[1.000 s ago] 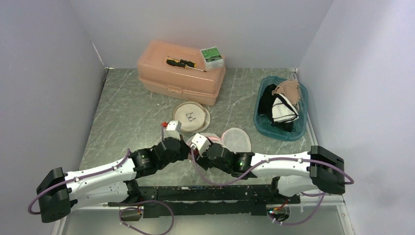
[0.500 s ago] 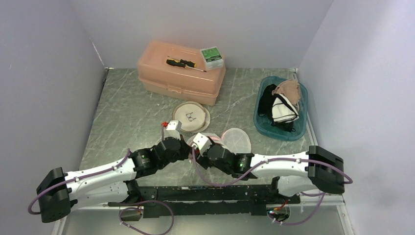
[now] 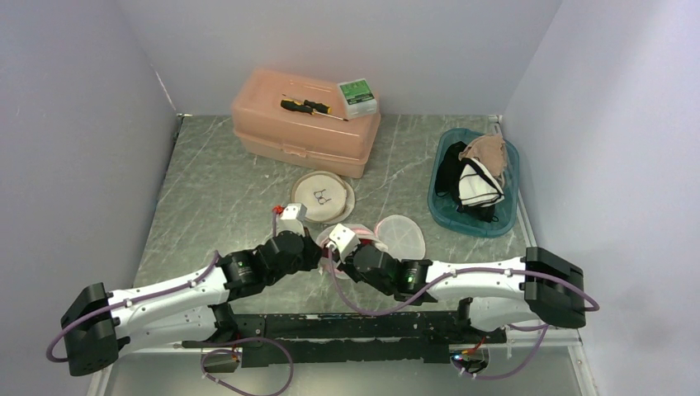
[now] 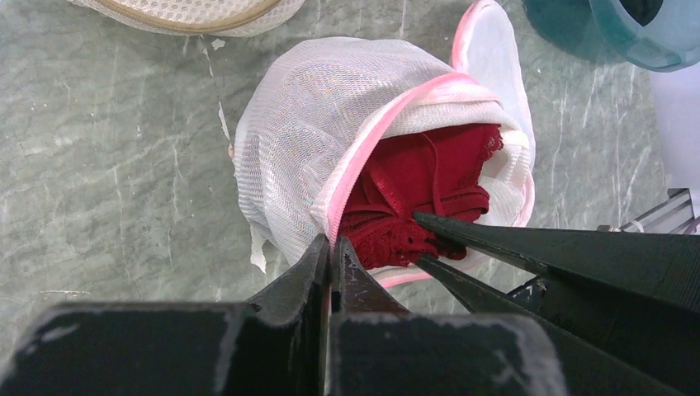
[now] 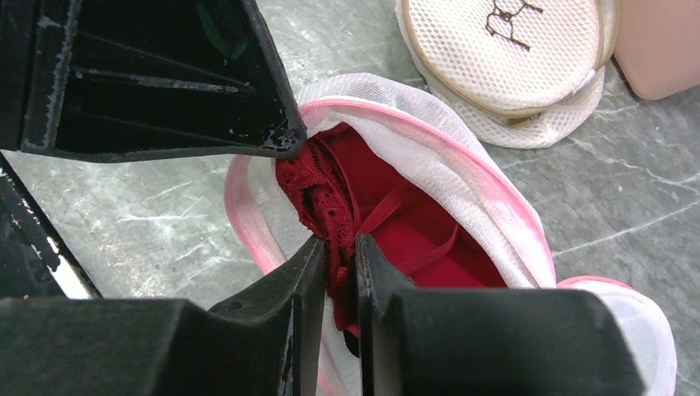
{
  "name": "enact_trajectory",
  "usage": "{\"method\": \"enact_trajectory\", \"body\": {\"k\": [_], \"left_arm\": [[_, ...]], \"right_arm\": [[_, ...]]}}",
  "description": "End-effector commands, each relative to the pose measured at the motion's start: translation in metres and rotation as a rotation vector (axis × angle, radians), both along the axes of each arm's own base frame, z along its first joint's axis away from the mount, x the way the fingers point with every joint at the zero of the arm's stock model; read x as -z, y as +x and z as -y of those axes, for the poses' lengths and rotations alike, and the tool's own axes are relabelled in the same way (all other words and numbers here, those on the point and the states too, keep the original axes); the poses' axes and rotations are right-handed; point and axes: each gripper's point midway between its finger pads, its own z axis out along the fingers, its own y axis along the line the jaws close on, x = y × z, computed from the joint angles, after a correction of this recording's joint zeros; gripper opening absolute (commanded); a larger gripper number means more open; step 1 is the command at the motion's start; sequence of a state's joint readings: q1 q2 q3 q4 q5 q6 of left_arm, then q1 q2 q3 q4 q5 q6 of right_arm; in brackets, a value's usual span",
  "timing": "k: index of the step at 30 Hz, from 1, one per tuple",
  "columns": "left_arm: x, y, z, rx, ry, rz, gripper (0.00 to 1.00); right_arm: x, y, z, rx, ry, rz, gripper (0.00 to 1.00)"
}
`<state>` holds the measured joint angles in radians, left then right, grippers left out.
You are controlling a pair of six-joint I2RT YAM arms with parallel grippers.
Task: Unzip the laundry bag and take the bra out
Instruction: Pick up the bra from the laundry bag.
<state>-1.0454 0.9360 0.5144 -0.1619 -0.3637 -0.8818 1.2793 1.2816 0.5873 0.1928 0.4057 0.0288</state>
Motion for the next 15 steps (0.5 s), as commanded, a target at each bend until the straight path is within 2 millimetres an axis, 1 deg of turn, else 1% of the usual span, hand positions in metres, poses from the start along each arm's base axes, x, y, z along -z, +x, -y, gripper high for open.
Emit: {"method": "enact_trajectory", "body": {"k": [1,3,4,5,6,8,10,11,12,15], "left_arm": [[-0.004,-0.006,0.0,0.01,-0.034,-0.026,0.16],[-0.005,-0.011,0.0,0.015,-0.062,-0.045,0.4],[-0.005,-0.014,0.002,0.022,-0.081,-0.053,0.48],[-0.005,-0.016,0.003,0.028,-0.1,-0.059,0.54],[-0.005,-0.018,0.004,0.031,-0.118,-0.064,0.56],[-0.003,-0.019,0.005,0.029,-0.149,-0.073,0.56],[-0.001,-0.02,0.007,0.036,-0.157,-0.074,0.53],[0.001,-0.02,0.007,0.038,-0.155,-0.078,0.49],[0.002,-0.02,0.009,0.043,-0.152,-0.077,0.43],[0.005,-0.018,0.014,0.055,-0.137,-0.079,0.29]], "right_arm": [[-0.019,0.001,-0.002,0.014,0.079,0.016,0.19],[-0.019,0.002,-0.001,0.019,0.078,0.016,0.18],[-0.019,0.002,-0.001,0.023,0.079,0.015,0.18],[-0.018,0.002,0.0,0.027,0.08,0.015,0.18],[-0.018,0.002,0.0,0.028,0.082,0.013,0.18],[-0.018,0.002,0.0,0.032,0.089,0.011,0.18],[-0.019,0.002,0.0,0.037,0.095,0.008,0.18],[-0.019,0.002,-0.001,0.037,0.098,0.005,0.18],[-0.02,0.002,-0.001,0.037,0.1,0.004,0.18],[-0.021,0.0,-0.002,0.03,0.11,-0.006,0.2]]}}
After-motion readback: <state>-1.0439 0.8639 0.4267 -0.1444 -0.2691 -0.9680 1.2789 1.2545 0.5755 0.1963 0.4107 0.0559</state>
